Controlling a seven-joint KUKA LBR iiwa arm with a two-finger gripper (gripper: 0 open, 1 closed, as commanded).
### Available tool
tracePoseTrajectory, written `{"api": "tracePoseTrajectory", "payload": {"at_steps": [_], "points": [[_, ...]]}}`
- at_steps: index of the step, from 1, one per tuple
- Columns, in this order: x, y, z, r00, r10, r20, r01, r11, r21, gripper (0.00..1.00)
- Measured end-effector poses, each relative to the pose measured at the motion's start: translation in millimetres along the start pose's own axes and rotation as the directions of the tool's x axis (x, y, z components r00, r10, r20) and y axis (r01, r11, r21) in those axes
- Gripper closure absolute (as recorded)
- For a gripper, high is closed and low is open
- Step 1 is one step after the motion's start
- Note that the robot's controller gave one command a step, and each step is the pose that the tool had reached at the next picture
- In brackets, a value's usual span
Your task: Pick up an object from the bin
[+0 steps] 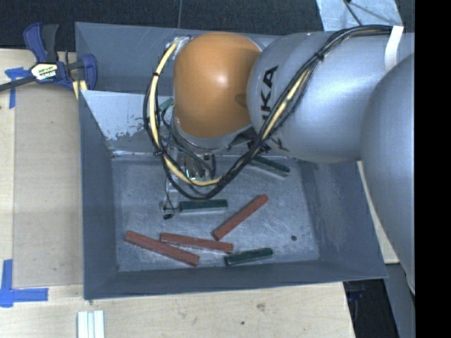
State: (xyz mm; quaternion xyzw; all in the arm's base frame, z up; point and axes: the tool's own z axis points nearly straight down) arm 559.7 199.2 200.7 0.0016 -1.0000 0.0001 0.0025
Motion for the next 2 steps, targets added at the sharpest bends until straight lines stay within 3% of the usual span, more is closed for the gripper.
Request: {"api": "tracePoseTrajectory", "payload": {"at_steps": [1, 2], "points": [[68.3, -21.2, 103.0, 1.000, 0.002, -0.001, -0.002, 1.000, 0.001, 0.00], [65.2, -21.0, 132.5, 0.999, -0.046, 0.003, 0.046, 0.999, 0.001, 0.00]]}}
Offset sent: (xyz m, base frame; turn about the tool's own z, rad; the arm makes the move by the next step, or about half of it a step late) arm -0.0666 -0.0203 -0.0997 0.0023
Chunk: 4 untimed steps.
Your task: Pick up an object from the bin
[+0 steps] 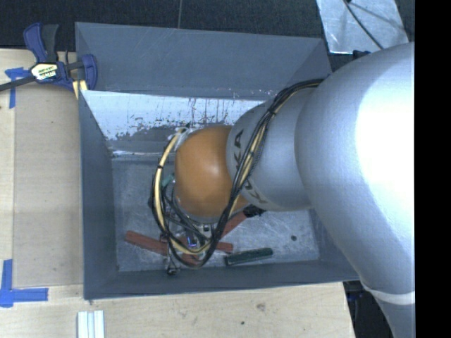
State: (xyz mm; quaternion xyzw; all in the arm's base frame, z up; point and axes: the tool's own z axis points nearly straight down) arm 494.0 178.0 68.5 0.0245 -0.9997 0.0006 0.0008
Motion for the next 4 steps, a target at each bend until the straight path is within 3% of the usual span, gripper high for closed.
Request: {"api": "tracePoseTrajectory", "payload": {"at_steps": [1, 2, 3, 4], "points": [[-0.8, 0.0, -1.8, 1.000, 0.003, 0.003, -0.003, 1.000, -0.002, 1.00], [-17.6, 0.5, -144.3, 1.000, 0.025, 0.013, -0.025, 1.000, -0.005, 1.00], [-15.8, -0.4, -139.6, 1.000, 0.027, 0.004, -0.027, 1.000, -0.002, 0.00], [-19.0, 8.6, -0.7, 0.988, -0.152, 0.002, 0.152, 0.988, -0.001, 0.00]]}}
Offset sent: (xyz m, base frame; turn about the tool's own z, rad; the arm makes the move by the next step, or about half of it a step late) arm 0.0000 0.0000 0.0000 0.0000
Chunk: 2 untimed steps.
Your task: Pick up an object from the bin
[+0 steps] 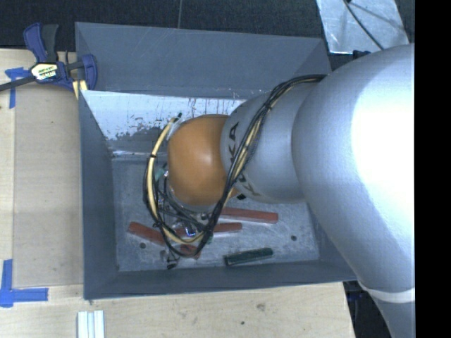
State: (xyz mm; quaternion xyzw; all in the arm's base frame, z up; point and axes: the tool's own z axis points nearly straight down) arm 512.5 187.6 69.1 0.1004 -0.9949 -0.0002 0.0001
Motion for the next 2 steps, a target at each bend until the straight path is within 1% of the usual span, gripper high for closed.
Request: {"api": "tracePoseTrajectory", "payload": {"at_steps": [1, 2], "points": [[-1.4, -0.4, -1.4, 1.000, 0.002, 0.003, -0.002, 1.000, -0.001, 1.00], [-63.7, -3.2, -172.8, 0.990, -0.138, 0.011, 0.138, 0.990, 0.001, 1.00]]}}
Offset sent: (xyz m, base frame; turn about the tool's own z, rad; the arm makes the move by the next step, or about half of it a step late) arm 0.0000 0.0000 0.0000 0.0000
